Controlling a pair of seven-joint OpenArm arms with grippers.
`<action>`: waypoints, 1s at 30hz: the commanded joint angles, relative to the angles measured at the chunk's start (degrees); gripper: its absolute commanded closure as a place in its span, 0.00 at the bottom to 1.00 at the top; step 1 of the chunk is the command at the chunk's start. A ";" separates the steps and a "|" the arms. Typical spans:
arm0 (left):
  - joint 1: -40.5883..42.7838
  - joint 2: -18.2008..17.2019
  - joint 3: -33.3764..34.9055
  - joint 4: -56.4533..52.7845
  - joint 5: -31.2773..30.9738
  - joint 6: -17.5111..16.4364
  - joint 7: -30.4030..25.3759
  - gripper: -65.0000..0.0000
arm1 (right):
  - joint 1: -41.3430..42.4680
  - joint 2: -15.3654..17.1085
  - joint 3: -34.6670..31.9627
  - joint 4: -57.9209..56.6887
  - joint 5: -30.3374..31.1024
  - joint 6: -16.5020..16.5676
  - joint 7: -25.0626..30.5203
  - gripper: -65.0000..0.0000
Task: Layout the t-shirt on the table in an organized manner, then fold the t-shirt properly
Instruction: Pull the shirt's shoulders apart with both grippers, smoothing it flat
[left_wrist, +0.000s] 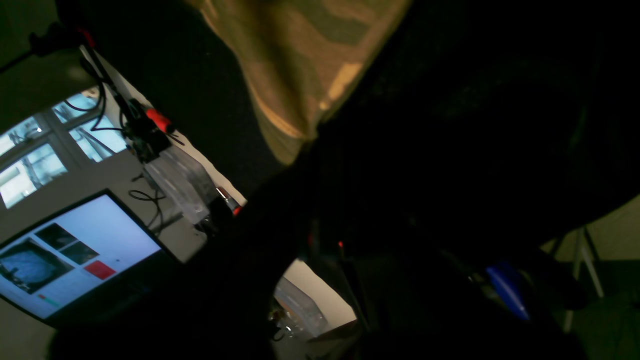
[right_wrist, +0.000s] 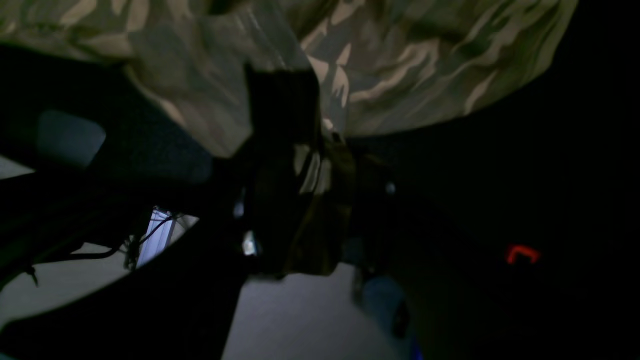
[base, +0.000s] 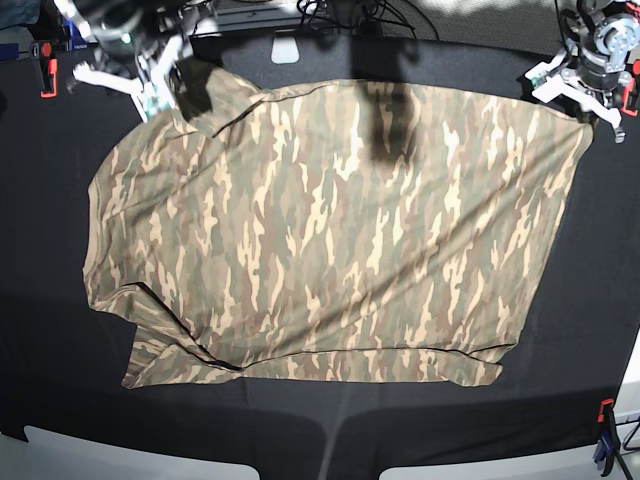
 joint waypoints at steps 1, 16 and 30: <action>0.15 -1.09 -0.44 0.74 0.83 0.83 0.57 1.00 | -0.46 -0.20 0.20 -0.04 -0.35 -0.28 0.50 0.65; 0.15 -1.09 -0.44 0.74 0.83 0.83 0.52 1.00 | 3.76 -2.03 0.20 -11.82 -2.32 -0.15 0.85 0.66; 0.15 -0.96 -0.44 0.74 0.81 0.83 0.57 1.00 | -0.26 -1.55 0.20 -5.64 -10.03 11.30 -0.22 1.00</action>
